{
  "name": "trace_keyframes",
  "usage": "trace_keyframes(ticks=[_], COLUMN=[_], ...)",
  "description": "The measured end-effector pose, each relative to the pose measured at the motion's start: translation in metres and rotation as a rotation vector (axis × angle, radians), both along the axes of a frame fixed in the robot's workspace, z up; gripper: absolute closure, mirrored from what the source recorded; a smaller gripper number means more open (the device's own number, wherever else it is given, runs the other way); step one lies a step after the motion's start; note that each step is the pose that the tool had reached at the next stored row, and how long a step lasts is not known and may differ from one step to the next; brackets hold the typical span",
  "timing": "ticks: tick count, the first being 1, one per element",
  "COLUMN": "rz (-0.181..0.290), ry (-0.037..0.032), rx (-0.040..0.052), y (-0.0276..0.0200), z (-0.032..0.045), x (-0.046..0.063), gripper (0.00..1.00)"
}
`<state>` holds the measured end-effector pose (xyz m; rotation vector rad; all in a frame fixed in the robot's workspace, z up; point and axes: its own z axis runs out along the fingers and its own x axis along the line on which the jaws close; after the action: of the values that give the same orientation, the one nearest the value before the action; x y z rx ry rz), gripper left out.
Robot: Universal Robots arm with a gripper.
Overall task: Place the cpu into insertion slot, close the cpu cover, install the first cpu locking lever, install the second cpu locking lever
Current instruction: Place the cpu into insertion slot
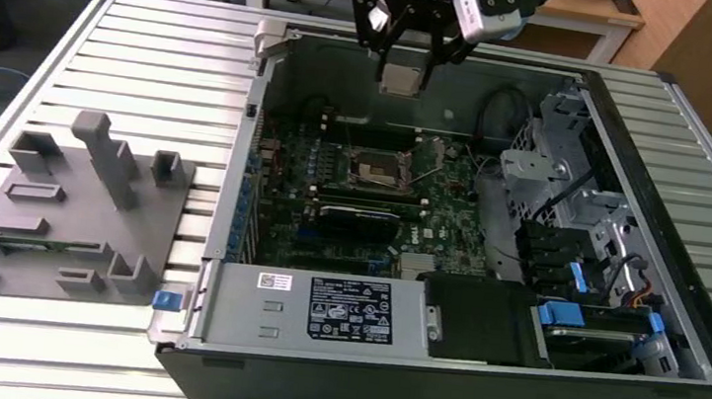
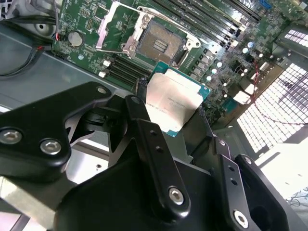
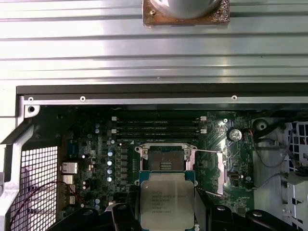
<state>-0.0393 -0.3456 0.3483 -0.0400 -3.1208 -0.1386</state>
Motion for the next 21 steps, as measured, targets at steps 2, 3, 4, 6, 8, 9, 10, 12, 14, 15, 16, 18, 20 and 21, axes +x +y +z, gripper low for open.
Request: trace_keyframes(ticks=[2,3,4,6,8,9,10,12,14,15,16,18,20,21], rz=[0.0,0.0,0.0,0.0,0.0,0.0,0.0,0.0,0.0,0.0,0.0,0.0,0.0,0.0], ry=[0.0,0.0,-0.0001,-0.0001,0.0,0.0,0.0,-0.0001,-0.0001,-0.0001,-0.0001,-0.0001,0.0,-0.0001], rx=[0.0,-0.0001,0.0001,0.0002,0.0,0.0,0.0,0.0001,0.0,0.0,0.0,-0.0002,-0.0004,-0.0004], y=[0.0,0.0,0.0,0.0,0.0,0.0,0.0,0.0,0.0,0.0,0.0,0.0,0.0,0.0], z=[-0.0003,-0.0005,-0.0009,-0.0022,-0.0033,-0.0038,-0.0041,-0.005,-0.0066,-0.0076,-0.0086,-0.0108,-0.0135,-0.0149], x=[0.0,0.0,0.0,0.0,0.0,0.0,0.0,0.0,0.0,0.0,0.0,0.0,0.0,0.0], gripper=[0.46,0.46,0.46,0.46,0.46,0.46,0.46,0.46,0.46,0.46,0.46,0.46,0.46,0.46])
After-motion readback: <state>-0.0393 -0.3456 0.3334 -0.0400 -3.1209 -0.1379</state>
